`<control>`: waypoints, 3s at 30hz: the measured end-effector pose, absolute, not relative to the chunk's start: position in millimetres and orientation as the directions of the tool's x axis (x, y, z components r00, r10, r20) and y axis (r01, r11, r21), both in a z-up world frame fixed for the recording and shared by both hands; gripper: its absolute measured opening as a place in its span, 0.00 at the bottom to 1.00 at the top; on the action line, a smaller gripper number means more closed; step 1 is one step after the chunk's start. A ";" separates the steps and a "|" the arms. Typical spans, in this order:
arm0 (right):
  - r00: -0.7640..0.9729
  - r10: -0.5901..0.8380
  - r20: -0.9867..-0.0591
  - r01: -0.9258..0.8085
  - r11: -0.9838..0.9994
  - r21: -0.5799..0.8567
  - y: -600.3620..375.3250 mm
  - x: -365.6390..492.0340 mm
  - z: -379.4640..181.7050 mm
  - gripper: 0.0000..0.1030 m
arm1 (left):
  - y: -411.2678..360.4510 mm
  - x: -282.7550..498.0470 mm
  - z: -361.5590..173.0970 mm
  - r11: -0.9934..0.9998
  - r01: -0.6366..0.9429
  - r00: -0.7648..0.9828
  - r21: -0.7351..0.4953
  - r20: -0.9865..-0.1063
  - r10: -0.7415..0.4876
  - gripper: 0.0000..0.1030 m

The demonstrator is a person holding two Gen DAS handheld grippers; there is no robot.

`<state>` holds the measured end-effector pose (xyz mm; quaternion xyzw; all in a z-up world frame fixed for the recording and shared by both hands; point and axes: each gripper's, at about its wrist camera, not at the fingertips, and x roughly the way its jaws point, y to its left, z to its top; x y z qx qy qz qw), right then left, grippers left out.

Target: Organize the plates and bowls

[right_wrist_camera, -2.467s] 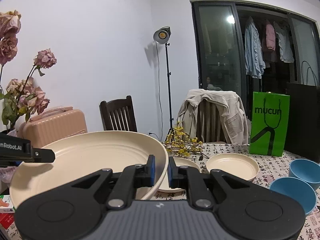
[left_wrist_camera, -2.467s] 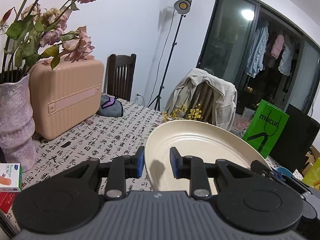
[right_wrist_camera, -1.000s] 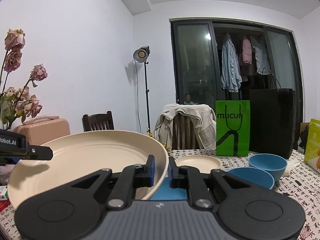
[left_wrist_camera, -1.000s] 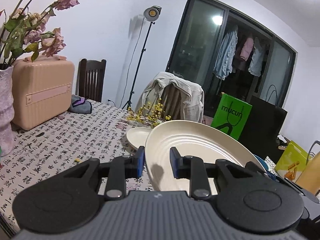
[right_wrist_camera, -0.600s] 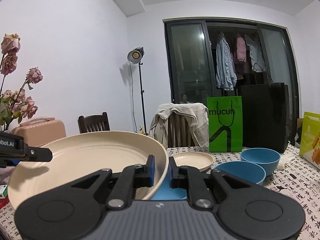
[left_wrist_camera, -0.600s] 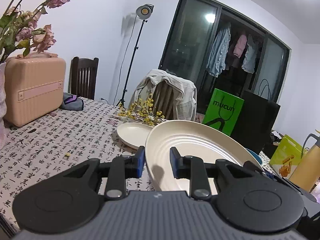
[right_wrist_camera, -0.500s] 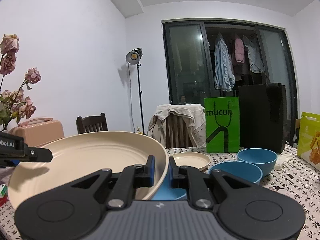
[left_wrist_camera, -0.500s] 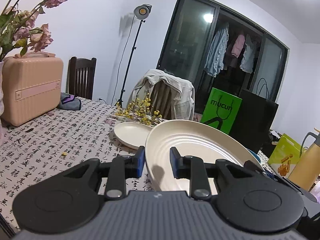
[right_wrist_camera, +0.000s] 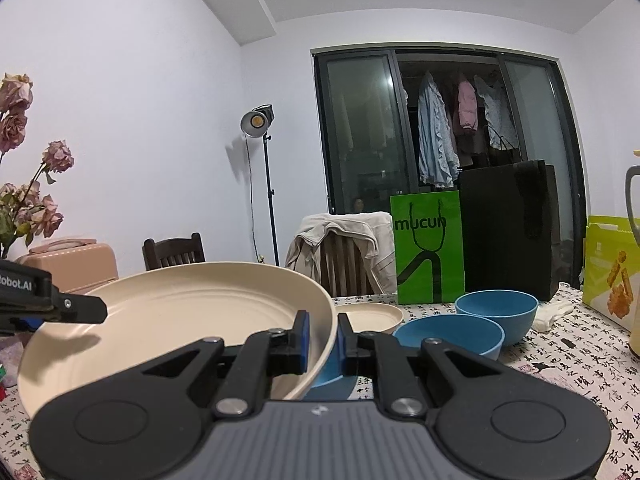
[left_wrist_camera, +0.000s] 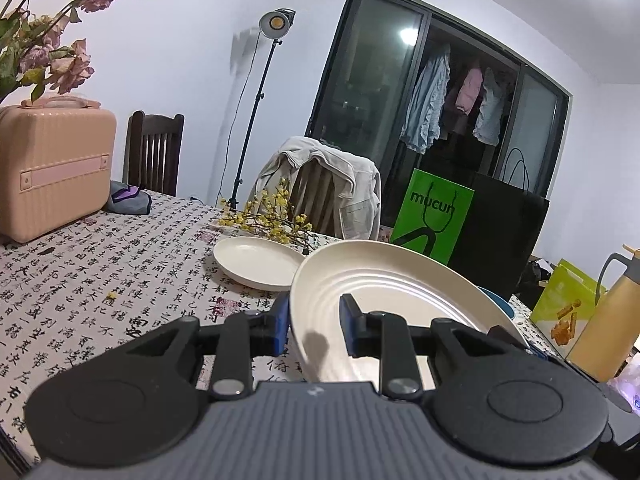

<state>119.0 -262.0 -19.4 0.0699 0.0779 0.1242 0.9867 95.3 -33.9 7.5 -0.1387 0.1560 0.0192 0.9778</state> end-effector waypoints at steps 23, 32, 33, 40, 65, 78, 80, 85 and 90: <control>0.964 0.233 -0.126 -0.207 0.960 0.190 -302.9 106.0 -47.2 0.13 | -72.8 84.2 -22.9 0.971 -0.039 0.951 -0.236 -0.306 -0.037 0.25; 0.961 0.245 -0.131 -0.216 0.955 0.204 -312.4 103.6 -57.2 0.13 | -81.3 84.6 -34.9 0.972 -0.047 0.943 -0.231 -0.330 -0.032 0.25; 0.960 0.247 -0.132 -0.217 0.954 0.207 -312.9 103.6 -58.6 0.13 | -82.8 84.8 -36.2 0.974 -0.051 0.942 -0.223 -0.334 -0.027 0.25; 0.956 0.256 -0.143 -0.218 0.947 0.236 -318.9 108.1 -71.5 0.13 | -92.7 89.7 -45.5 0.981 -0.055 0.930 -0.187 -0.366 -0.018 0.25; 0.946 0.244 -0.213 -0.175 0.939 0.297 -374.0 134.2 -122.2 0.13 | -157.8 127.5 -91.2 0.999 -0.011 0.878 -0.032 -0.479 -0.006 0.25; 0.940 0.217 -0.263 -0.140 0.949 0.283 -387.3 152.3 -136.0 0.13 | -175.4 157.4 -107.6 1.000 0.006 0.847 -0.009 -0.532 -0.010 0.25; 0.936 0.216 -0.279 -0.134 0.950 0.283 -388.3 156.4 -137.8 0.13 | -176.2 162.0 -110.7 1.000 0.007 0.842 -0.007 -0.539 -0.009 0.25; 0.925 0.213 -0.314 -0.131 0.956 0.262 -384.1 162.4 -139.7 0.13 | -173.3 174.7 -120.1 1.000 -0.001 0.819 -0.009 -0.574 -0.004 0.25; 0.916 0.202 -0.346 -0.123 0.964 0.236 -379.6 165.4 -139.8 0.14 | -171.3 184.9 -125.1 1.000 0.006 0.804 -0.007 -0.594 -0.008 0.25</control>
